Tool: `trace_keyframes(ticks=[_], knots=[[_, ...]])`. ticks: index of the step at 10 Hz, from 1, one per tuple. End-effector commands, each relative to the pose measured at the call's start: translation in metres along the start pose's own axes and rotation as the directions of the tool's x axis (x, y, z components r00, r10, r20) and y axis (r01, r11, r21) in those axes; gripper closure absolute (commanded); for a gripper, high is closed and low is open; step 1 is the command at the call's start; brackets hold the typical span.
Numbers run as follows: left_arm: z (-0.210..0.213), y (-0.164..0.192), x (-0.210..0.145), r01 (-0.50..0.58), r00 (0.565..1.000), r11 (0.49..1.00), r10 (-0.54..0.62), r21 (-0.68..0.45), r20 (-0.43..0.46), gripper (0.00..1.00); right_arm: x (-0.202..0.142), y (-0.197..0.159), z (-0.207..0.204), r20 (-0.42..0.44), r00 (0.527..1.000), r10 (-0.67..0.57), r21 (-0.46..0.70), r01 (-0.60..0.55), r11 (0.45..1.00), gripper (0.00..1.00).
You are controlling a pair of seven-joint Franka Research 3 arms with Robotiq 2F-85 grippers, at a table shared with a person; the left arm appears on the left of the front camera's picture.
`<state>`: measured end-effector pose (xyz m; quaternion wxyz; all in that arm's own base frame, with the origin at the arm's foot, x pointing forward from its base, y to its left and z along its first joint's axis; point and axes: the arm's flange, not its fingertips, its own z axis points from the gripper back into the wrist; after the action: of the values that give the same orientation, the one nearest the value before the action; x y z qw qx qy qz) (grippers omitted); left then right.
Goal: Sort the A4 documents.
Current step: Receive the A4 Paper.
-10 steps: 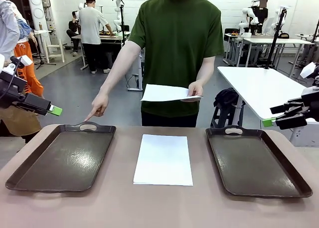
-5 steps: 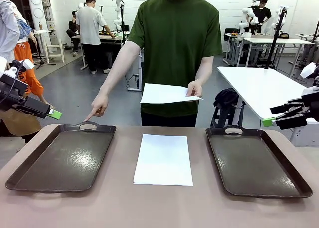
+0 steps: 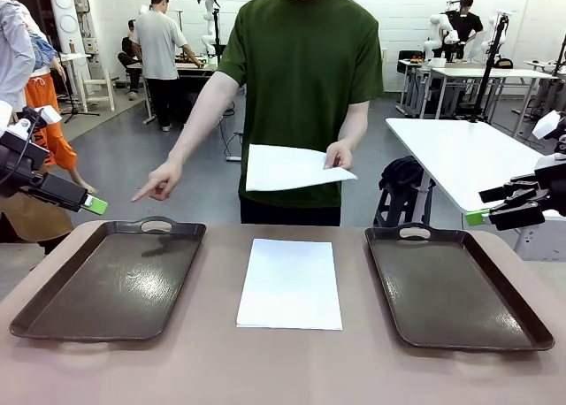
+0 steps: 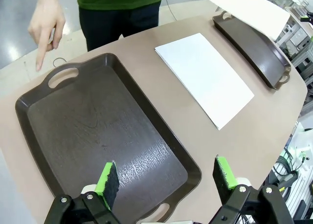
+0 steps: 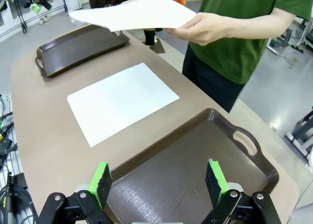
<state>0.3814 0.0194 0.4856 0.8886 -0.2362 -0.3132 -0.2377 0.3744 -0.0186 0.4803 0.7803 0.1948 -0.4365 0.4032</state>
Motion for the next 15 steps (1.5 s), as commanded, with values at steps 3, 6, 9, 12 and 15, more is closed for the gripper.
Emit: trace_keyframes(ticks=[3,6,9,12,15], knots=[[0.001,0.001,-0.004,0.018,1.0,0.999,-0.018,-0.03,0.015,0.0,-0.002,-0.003,-0.003,0.014,1.0,0.012,0.007,-0.012,1.0,0.0],[0.002,0.0,-0.004,0.027,1.0,0.999,-0.027,-0.03,0.013,0.0,-0.002,-0.003,-0.003,0.014,1.0,0.012,0.007,-0.012,1.0,0.0],[-0.001,0.004,-0.003,0.005,1.0,0.999,-0.005,-0.039,0.005,0.0,-0.002,-0.003,-0.003,0.014,1.0,0.012,0.007,-0.012,1.0,0.0],[-0.023,0.015,0.035,-0.226,0.966,0.958,0.244,-0.177,0.089,0.0,-0.002,-0.003,-0.003,0.014,1.0,0.012,0.007,-0.012,1.0,0.0],[-0.058,0.022,0.09,-0.371,0.919,0.885,0.393,-0.28,0.022,0.0,-0.002,-0.003,-0.003,0.014,1.0,0.012,0.007,-0.012,1.0,0.0]])
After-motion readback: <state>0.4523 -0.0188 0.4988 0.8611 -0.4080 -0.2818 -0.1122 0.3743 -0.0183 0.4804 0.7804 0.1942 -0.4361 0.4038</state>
